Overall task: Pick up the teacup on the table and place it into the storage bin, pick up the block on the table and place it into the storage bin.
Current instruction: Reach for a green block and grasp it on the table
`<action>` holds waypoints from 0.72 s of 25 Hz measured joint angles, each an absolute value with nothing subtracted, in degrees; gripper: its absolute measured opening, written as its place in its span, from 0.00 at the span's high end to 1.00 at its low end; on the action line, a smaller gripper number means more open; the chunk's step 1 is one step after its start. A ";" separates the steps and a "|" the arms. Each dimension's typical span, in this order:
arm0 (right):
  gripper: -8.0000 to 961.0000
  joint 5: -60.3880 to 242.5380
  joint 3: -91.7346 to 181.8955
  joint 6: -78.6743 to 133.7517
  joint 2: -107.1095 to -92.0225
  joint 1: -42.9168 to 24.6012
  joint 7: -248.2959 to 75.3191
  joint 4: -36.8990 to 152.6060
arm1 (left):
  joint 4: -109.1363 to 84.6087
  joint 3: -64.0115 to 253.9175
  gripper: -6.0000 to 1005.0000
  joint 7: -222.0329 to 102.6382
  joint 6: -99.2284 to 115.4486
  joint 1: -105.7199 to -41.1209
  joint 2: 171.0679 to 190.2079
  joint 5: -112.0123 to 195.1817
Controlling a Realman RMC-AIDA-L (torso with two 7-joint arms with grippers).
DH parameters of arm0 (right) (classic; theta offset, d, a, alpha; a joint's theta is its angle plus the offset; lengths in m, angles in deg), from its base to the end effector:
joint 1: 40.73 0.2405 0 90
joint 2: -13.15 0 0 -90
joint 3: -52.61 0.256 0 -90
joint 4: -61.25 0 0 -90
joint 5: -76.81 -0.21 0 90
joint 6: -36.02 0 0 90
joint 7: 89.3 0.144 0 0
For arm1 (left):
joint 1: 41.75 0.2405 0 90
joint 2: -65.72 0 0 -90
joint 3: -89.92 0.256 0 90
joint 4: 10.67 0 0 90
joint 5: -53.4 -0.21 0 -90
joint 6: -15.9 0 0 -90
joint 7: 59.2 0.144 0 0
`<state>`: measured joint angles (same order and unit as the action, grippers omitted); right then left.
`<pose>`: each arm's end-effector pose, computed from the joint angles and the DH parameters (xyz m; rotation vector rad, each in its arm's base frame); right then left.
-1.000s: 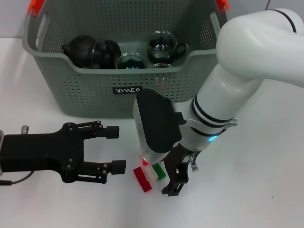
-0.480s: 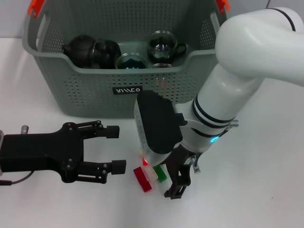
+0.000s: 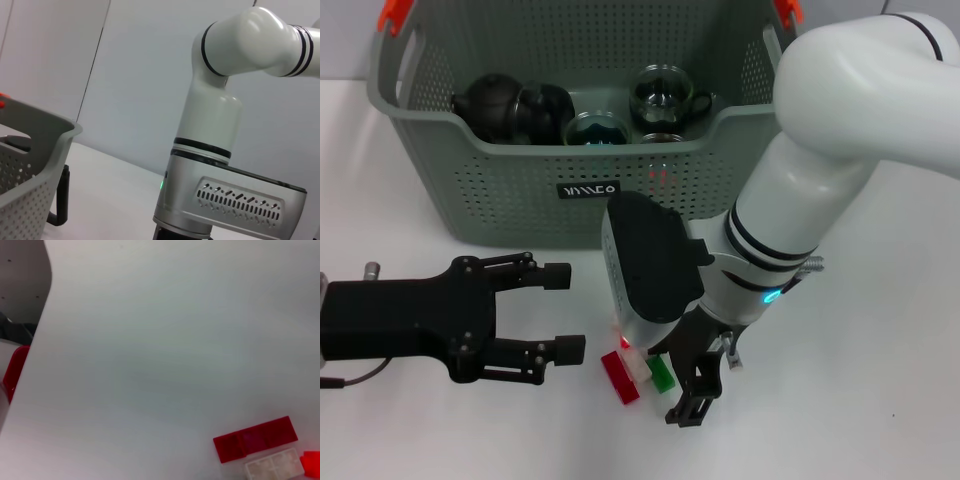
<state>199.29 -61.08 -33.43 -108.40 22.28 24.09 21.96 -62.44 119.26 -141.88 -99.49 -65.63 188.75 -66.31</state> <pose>0.1114 0.3379 -0.1490 2.9078 0.2892 0.7538 -0.2560 0.2621 0.0329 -2.8738 -0.5913 -0.9226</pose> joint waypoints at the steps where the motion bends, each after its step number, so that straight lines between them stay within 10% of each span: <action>1: 0.08 199.29 -61.03 -33.43 -108.35 22.29 24.10 21.96 | -62.44 119.27 0.11 -141.88 -99.48 -65.64 188.76 -66.31; 18: 0.08 201.17 -61.12 -34.12 -108.34 23.85 23.72 22.53 | -62.44 119.28 0.11 -141.78 -99.50 -65.66 188.86 -66.21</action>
<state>201.17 -61.12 -34.12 -108.34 23.85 23.72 22.53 -62.44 119.28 -141.78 -99.50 -65.66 188.86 -66.21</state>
